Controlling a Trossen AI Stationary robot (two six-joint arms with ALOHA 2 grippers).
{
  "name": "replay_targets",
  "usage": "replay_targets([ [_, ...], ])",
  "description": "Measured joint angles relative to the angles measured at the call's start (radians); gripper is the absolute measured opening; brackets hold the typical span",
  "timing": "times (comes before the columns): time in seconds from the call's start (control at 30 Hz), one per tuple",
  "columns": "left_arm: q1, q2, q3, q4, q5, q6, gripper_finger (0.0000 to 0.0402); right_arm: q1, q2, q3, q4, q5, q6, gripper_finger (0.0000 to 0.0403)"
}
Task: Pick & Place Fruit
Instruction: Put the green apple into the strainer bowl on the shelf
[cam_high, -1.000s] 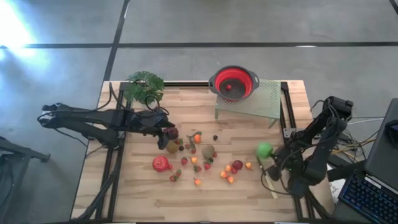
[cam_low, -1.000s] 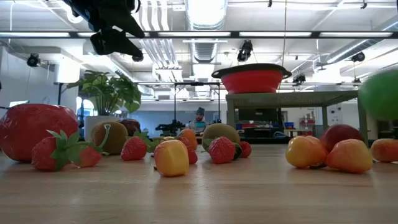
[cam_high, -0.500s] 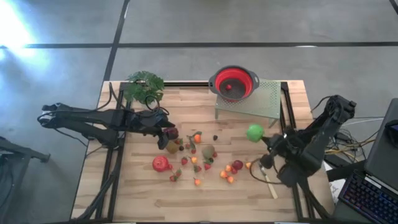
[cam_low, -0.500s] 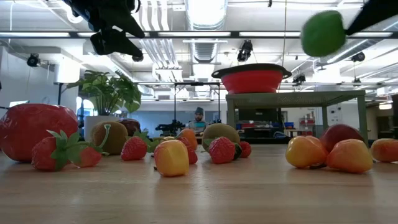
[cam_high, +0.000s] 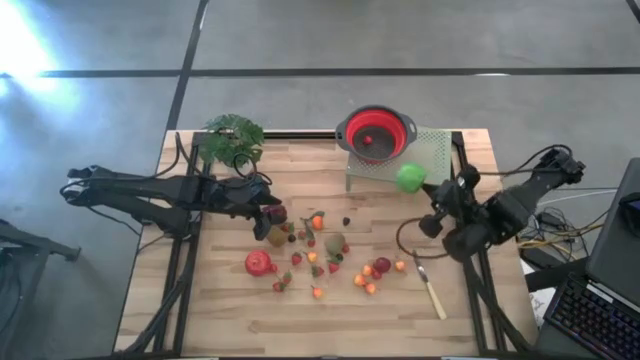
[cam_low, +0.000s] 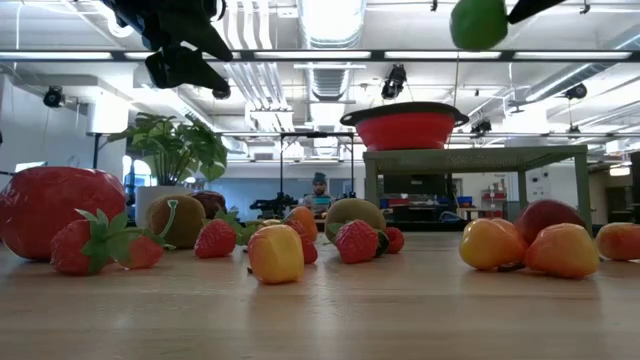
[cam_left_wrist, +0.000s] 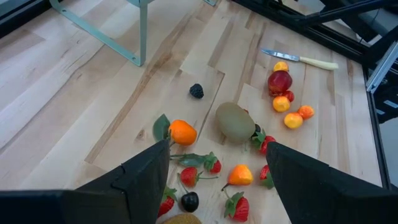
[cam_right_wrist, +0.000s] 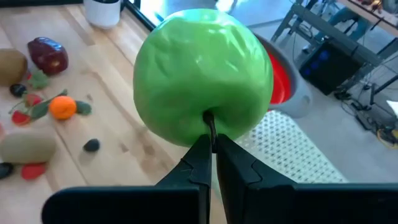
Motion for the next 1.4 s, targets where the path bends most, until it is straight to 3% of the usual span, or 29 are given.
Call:
replay_targets([
  [0.3, 0.000, 0.000, 0.000, 0.000, 0.000, 0.000, 0.0273, -0.228, -0.126, 0.005, 0.210, -0.031, -0.428, 0.0008],
  [0.63, 0.000, 0.000, 0.000, 0.000, 0.000, 0.000, 0.0273, -0.650, -0.129, -0.016, 0.636, -0.432, -0.996, 0.0008],
  [0.77, 0.000, 0.000, 0.000, 0.000, 0.000, 0.000, 0.0273, -0.820, -0.086, -0.014, 0.674, -0.590, -1.075, 0.0008],
  [0.9, 0.000, 0.000, 0.000, 0.000, 0.000, 0.000, 0.0273, -0.949, -0.036, -0.014, 0.675, -0.684, -1.138, 0.0008],
  [1.23, 0.000, 0.000, 0.000, 0.000, 0.000, 0.000, 0.0273, -1.178, 0.080, -0.010, 0.758, -0.836, -1.299, 0.0008],
  [1.4, 0.000, 0.000, 0.000, 0.000, 0.000, 0.000, 0.0273, -1.238, 0.117, 0.000, 0.785, -0.941, -1.334, 0.0008],
])
